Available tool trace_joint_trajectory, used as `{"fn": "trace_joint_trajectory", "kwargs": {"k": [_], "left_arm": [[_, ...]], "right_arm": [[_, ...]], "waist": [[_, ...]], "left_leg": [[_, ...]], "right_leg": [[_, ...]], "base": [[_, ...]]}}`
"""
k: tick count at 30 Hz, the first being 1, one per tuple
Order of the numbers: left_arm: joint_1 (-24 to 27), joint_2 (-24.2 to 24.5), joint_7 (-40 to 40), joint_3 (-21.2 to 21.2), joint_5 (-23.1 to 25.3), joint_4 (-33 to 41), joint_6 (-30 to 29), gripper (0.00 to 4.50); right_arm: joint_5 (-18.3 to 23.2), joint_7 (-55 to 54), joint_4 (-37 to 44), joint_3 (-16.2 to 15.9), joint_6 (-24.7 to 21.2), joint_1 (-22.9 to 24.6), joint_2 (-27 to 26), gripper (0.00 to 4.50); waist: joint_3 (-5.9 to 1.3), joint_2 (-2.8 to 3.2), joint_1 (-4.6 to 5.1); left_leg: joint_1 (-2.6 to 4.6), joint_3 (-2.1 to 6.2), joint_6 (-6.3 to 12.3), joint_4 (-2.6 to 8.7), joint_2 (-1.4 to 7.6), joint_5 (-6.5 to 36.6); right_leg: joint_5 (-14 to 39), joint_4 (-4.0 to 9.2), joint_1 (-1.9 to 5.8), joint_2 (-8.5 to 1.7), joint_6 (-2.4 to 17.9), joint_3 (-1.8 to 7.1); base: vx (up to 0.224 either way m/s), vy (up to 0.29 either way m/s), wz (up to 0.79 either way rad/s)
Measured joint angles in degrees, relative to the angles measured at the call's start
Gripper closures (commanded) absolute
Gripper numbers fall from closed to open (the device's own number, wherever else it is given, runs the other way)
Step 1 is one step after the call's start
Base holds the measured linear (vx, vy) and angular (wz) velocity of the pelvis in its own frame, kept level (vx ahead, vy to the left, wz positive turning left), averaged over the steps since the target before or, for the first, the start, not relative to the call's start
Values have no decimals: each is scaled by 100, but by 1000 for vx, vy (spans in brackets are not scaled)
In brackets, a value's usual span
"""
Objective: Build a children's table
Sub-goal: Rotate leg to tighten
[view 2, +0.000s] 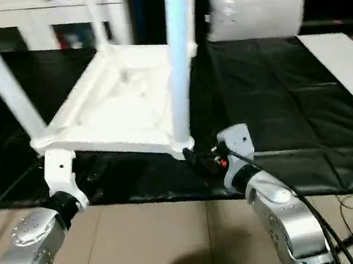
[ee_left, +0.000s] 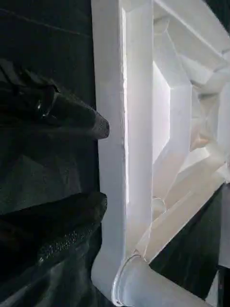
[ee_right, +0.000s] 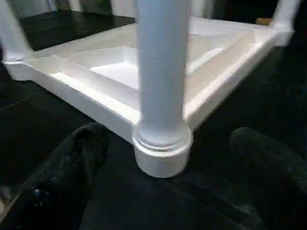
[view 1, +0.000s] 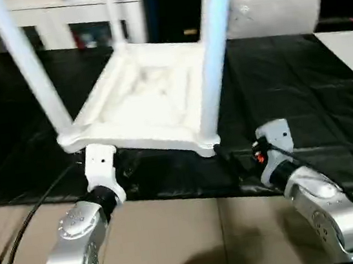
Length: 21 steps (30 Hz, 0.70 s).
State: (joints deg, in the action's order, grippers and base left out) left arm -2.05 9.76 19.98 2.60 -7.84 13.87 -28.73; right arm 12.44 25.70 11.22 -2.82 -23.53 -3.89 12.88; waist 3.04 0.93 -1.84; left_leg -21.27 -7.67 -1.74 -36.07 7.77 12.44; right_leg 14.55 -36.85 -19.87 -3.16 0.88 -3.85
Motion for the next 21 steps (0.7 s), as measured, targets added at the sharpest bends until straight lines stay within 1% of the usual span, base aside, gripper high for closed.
{"fn": "trace_joint_trajectory", "kwargs": {"k": [5, 7, 9, 10, 12, 15, 18, 21], "left_arm": [[-32, 196, 51, 309, -75, -127, 301, 227], [-194, 246, -90, 519, -67, -267, 309, 227], [-272, 289, -167, 707, -93, -299, 325, 227], [-275, 299, -158, 727, -114, -297, 332, 227], [-258, 309, -110, 669, -139, -296, 375, 227], [-228, 307, 14, 590, -194, -295, 442, 227], [-136, 290, 50, 564, -277, -279, 390, 227], [-97, 302, 106, 372, -250, -283, 386, 227]], "right_arm": [[173, 357, 0, -1, 149, 20, 96, 0], [371, 720, 5, -99, 148, -12, 196, 0], [423, 903, 0, -191, 148, -80, 200, 0], [423, 936, -15, -207, 148, -130, 197, 0], [412, 905, -83, -205, 158, -285, 179, 0], [376, 759, -139, -206, 175, -375, 120, 0], [278, 566, -149, -206, 114, -370, 113, 0], [260, 351, -256, -159, 92, -358, 52, 0]], "waist": [[2, 4, -21], [5, 8, -28], [5, 8, -28], [5, 8, -29], [8, -6, -33], [7, -30, -49], [7, -30, -61], [9, -27, -76]], "left_leg": [[14, -30, -2, 30, 13, -1], [16, -37, -2, 32, 16, -2], [17, -40, -2, 32, 19, -2], [17, -43, -1, 32, 19, -2], [15, -49, 2, 32, 19, -4], [12, -53, 4, 35, 21, -5], [10, -61, 7, 40, 21, -7], [9, -64, 15, 45, 21, -12]], "right_leg": [[0, 11, 1, 0, 0, 1], [0, 9, 0, 0, 0, 2], [0, 10, 1, 0, 0, 2], [0, 10, 1, -1, 0, 5], [0, 10, -2, -1, 0, 7], [0, 17, -5, -1, 0, 7], [0, 29, -5, -2, 0, 9], [0, 36, -6, -2, 0, 9]], "base": [[0, 0, 0], [0, 0, 0], [0, 0, 0], [0, 0, 0], [0, 0, 0], [0, 0, 0], [0, 0, 0], [0, 0, 0]]}}
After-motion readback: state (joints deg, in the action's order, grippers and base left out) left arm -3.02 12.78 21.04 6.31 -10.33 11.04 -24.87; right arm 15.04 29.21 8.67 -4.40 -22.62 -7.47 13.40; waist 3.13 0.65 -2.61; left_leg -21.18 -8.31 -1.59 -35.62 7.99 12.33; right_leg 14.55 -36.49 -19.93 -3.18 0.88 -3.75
